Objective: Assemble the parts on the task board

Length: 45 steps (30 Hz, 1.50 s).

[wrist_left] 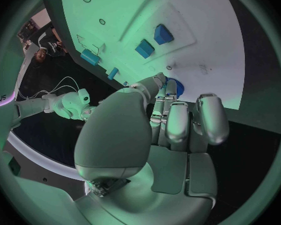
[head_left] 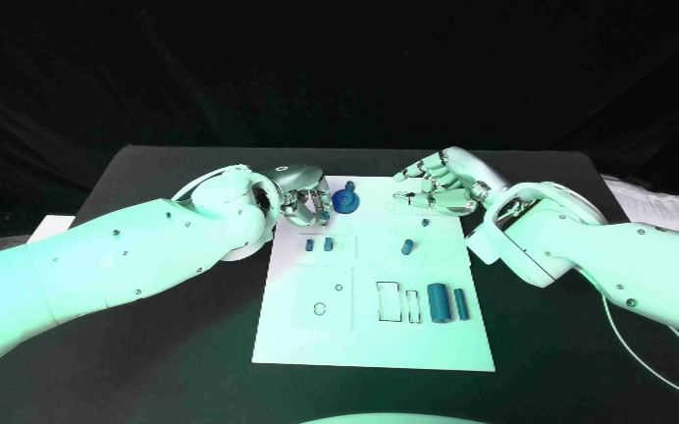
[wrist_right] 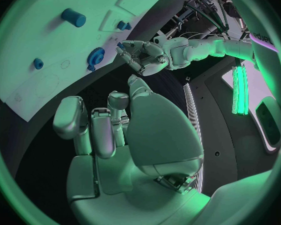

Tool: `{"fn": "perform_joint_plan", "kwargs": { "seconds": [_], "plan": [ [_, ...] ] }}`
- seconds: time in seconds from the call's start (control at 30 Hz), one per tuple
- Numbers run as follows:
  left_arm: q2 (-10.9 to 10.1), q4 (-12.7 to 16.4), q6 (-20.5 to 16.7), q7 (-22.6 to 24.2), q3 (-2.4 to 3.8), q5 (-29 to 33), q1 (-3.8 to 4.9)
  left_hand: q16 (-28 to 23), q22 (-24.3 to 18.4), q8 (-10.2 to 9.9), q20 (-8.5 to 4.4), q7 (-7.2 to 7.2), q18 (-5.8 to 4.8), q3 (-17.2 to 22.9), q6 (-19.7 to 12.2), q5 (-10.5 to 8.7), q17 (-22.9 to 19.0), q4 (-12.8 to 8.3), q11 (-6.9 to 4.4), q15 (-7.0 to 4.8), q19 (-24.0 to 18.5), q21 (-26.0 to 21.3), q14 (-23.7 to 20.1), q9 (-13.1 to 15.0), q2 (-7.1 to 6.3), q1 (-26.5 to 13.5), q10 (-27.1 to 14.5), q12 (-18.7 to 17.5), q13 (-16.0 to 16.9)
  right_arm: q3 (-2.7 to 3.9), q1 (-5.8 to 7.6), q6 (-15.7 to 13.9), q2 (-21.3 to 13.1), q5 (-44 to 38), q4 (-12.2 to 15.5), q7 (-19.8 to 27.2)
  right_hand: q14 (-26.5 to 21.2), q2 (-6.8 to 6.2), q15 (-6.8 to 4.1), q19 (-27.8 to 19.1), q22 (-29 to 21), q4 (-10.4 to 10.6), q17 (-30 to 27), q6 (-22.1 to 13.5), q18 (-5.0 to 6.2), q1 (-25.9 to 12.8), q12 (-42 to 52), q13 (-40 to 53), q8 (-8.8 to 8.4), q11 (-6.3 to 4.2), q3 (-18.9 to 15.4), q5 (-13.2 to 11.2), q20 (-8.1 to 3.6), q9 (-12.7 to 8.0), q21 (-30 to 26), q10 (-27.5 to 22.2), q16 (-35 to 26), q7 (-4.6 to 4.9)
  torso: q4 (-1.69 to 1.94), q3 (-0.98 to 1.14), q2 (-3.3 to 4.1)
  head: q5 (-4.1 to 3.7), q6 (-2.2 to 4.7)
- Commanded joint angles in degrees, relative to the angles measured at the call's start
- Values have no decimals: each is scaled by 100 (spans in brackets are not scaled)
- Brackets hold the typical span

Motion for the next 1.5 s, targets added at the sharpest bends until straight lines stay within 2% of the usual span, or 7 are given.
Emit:
{"fn": "perform_joint_plan", "kwargs": {
  "seconds": [0.03, 0.33, 0.57, 0.73, 1.07, 1.5],
  "plan": [
    [-8, -8, 318, -124, -7, 52, 3, 32, 200, -37, 5, 7, -82, 36, 33, -20, -6, -2, -4, -17, 46, 34, 111, -8, -1, -47, 53, -37, -2, 0, -7, 66, 8, -16, 2, 53, 276, 63, -39, -39, -1, -10, 1, 32, 95, 10, 7, 6, -17, 8, -18, 25, -4, -6, -38, -16, -40, 7, 6, -1, -1, -3, -5],
    [12, -58, 450, -164, -45, 30, -2, 33, 202, -38, 5, 3, -82, 37, 38, -21, -11, -4, -8, -18, 46, 36, 110, -10, -4, -54, 62, -38, 0, 0, -9, 68, 19, -17, 2, 55, 276, 63, -39, -39, -1, -10, 1, 32, 95, 10, 7, 6, -17, 8, -18, 25, -4, -6, -38, -16, -40, 7, 0, 2, 0, 13, -10],
    [80, -152, 398, -157, -70, -23, -27, 32, 203, -38, 5, 0, -82, 37, 42, -22, -17, -7, -11, -19, 45, 35, 108, -11, -6, -57, 69, -39, 1, 0, -10, 68, 22, -17, 3, 58, 276, 63, -39, -39, -1, -10, 1, 32, 95, 10, 7, 6, -17, 8, -18, 25, -4, -6, -38, -16, -40, 7, -4, 3, 2, 10, -9],
    [114, -186, 319, -143, -73, -50, -39, 34, 203, -39, 5, -1, -82, 37, 44, -22, -14, -8, -12, -20, 45, 36, 109, -11, -8, -60, 71, -39, 2, 0, -11, 74, 22, -17, 1, 56, 276, 63, -39, -39, -1, -10, 1, 32, 95, 10, 7, 6, -17, 8, -18, 25, -4, -6, -38, -16, -40, 7, -9, 3, 5, 6, -10],
    [142, -188, 234, -125, -75, -82, -43, 37, 209, -37, 2, -6, -82, 40, 66, -23, -23, -15, -20, -26, 44, 40, 106, -14, -7, -72, 100, -39, 8, 0, -11, 88, 27, -17, -10, 50, 276, 63, -39, -39, -1, -10, 1, 32, 95, 10, 7, 6, -17, 8, -18, 25, -4, -6, -38, -16, -40, 7, 4, 2, -3, -7, -22],
    [165, -194, 325, -179, -74, -89, -43, 35, 214, -36, 1, -8, -82, 42, 77, -24, -34, -19, -23, -29, 45, 44, 104, -15, -6, -78, 112, -41, 10, 0, -13, 113, 30, -17, -8, 39, 276, 63, -39, -39, -1, -10, 1, 32, 95, 10, 7, 6, -17, 8, -18, 25, -4, -6, -38, -16, -40, 7, -3, 4, 0, -9, -15]
  ]
}}
